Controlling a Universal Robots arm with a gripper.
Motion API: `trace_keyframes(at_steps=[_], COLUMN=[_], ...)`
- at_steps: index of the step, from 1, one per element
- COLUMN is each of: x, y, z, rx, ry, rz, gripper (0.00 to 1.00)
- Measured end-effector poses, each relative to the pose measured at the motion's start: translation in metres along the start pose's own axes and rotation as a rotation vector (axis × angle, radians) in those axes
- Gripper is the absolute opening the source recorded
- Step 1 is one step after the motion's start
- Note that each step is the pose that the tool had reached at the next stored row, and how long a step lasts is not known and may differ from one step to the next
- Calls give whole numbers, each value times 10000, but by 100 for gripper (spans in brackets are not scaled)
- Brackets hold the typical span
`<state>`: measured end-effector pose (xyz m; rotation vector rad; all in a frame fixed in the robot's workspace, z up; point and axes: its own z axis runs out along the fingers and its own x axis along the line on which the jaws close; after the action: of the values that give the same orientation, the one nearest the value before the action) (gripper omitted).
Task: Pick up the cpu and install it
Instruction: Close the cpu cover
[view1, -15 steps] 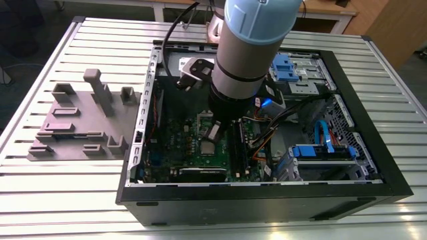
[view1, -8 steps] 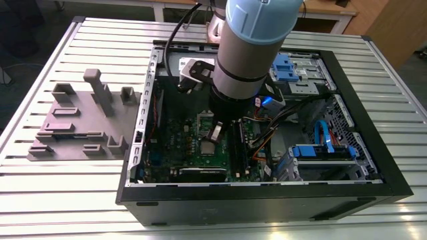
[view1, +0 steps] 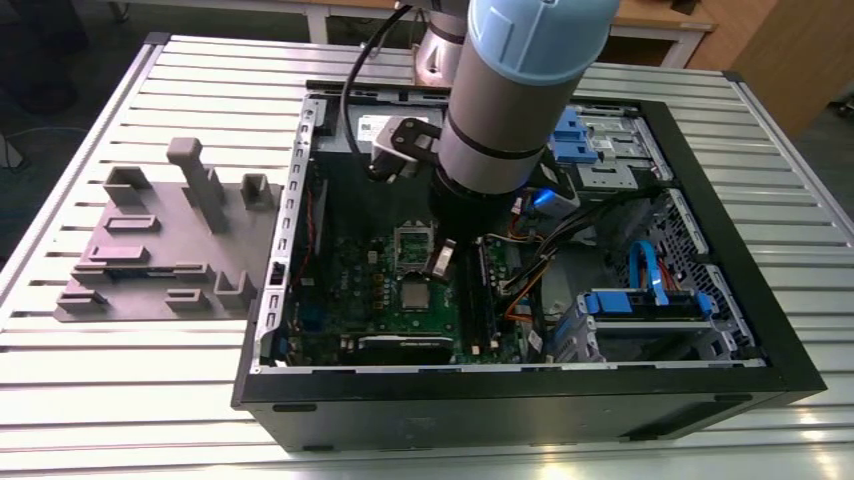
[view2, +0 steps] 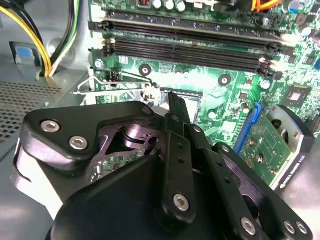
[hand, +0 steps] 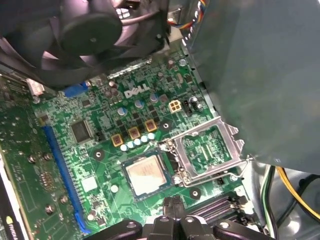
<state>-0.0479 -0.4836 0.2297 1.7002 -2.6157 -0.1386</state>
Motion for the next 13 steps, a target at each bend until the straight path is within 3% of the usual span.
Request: trace_keyframes(at_steps=[13], x=[-118], y=[-73], z=[0], rx=[-7], ry=[-5], rz=[-65], gripper=[10])
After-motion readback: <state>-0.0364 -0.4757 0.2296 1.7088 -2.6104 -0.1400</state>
